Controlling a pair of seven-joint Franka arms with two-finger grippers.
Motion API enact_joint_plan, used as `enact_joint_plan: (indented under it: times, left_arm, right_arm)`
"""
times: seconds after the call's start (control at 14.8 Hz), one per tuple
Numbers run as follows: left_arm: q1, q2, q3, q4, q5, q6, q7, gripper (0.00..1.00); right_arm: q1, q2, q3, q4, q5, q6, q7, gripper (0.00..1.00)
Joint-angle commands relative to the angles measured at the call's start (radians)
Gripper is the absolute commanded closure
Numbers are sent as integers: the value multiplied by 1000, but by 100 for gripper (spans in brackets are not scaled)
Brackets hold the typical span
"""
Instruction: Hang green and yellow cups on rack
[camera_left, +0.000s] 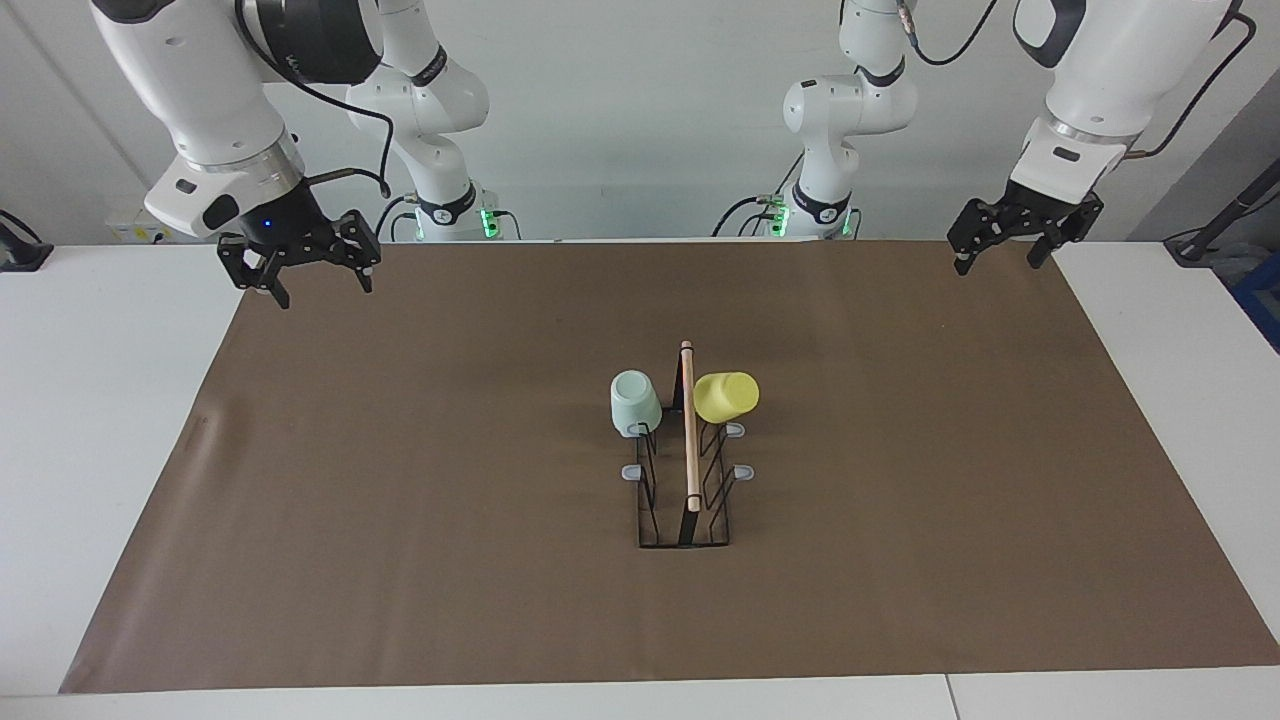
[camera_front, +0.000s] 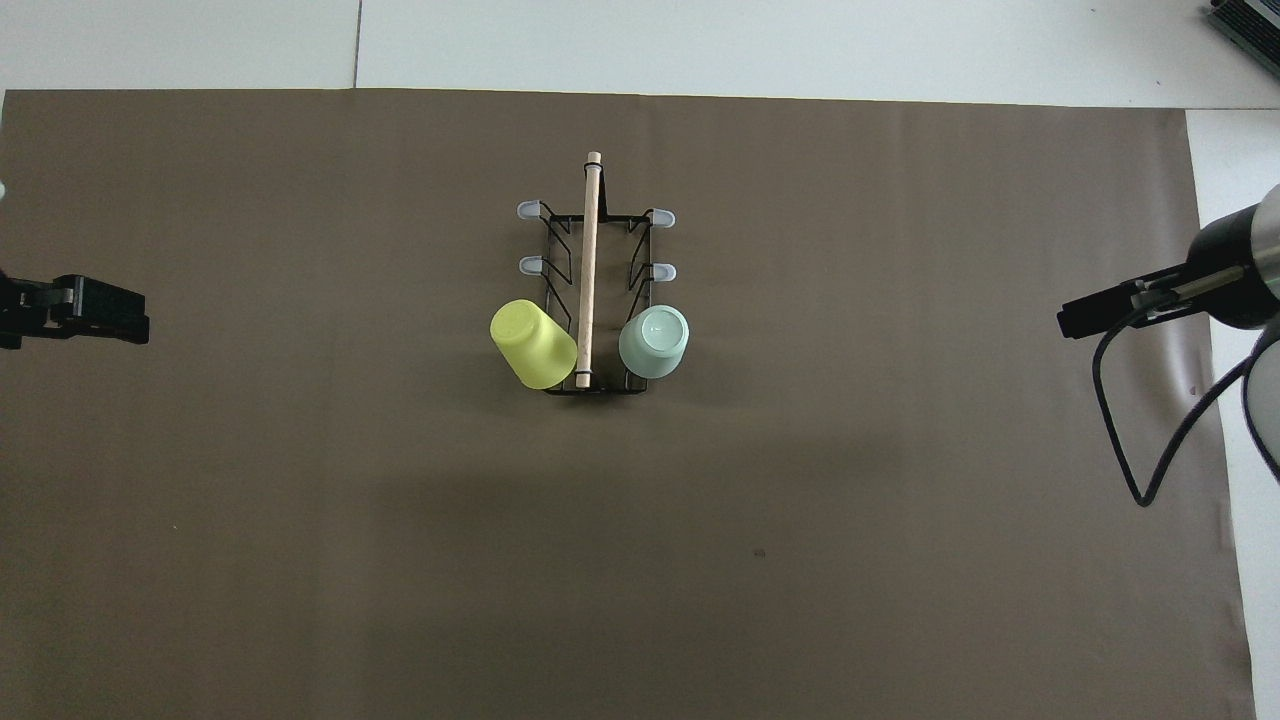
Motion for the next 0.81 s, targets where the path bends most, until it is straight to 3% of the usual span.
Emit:
enact_joint_plan:
  times: [0.0,0.13,0.4,0.74]
  left_arm:
    - [29,6,2,21,-41,-42,53,0]
    - [58,8,-2,27,-81,-55,76,0]
    - [43,-17,-2,-35,-89,3,67,0]
    - [40,-18,-32,-37,-47,-20,72,0]
  right_arm:
    - [-61,1,61,7,-22,-1,23,0]
    - [-99,0,104,7,-22,-2,23,0]
    - [-95,0,104,7,-22,-2,23,0]
    - [-92,0,104,7,-22,-2,23,0]
